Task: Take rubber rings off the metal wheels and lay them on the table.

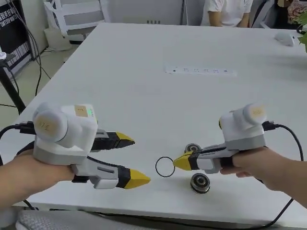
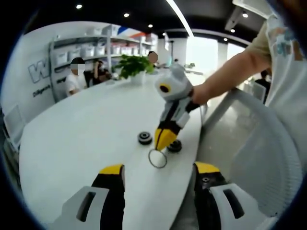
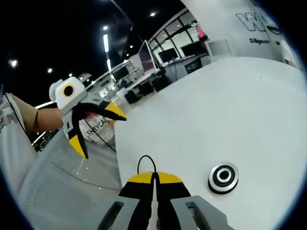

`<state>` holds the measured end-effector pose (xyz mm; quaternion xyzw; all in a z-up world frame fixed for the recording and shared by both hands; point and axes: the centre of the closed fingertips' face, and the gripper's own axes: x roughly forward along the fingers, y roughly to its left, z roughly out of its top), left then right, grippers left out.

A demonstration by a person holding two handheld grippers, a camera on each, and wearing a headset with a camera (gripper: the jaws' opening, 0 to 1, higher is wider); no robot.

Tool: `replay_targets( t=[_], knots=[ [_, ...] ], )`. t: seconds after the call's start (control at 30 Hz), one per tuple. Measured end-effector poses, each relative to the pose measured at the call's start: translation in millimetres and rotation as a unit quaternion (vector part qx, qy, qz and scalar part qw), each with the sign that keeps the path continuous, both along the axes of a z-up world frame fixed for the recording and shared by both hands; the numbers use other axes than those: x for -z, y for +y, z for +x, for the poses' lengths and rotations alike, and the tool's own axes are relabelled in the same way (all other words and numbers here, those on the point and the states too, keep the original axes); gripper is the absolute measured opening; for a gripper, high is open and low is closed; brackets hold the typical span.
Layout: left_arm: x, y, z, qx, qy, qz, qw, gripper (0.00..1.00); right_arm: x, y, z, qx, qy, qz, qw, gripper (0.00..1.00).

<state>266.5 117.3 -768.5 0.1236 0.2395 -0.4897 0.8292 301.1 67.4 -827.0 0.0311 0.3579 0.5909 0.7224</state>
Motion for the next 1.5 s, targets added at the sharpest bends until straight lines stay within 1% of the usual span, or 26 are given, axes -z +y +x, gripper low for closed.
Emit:
replay_targets(
  t=[0.33,0.6,0.9,1.1,1.3,1.5],
  knots=[
    [0.8,2.9,0.0,-0.005,0.002,0.003,1.0000,0.58,11.9,2.8,-3.7,-0.014,0.000,-0.024,0.9996,0.00],
    [2.8,4.8,-1.2,-0.007,0.005,0.006,0.9999,0.58,21.6,1.7,-3.0,-0.008,-0.002,-0.043,0.9990,0.00],
    [4.8,5.1,-2.9,-0.005,0.007,0.011,0.9999,0.58,27.8,-0.8,-4.2,-0.006,-0.004,-0.057,0.9984,0.00],
    [7.3,4.9,-4.2,-0.002,0.009,0.016,0.9998,0.58,28.0,-1.6,-4.7,-0.008,-0.007,-0.057,0.9983,0.00],
    [8.0,3.6,-3.7,0.000,0.010,0.018,0.9998,0.58,27.2,-1.5,-3.2,-0.004,-0.008,-0.055,0.9984,0.04],
    [7.9,-0.1,-3.0,0.003,0.011,0.019,0.9998,0.58,22.8,-4.2,-1.7,-0.001,-0.010,-0.048,0.9988,0.08]
  ],
)
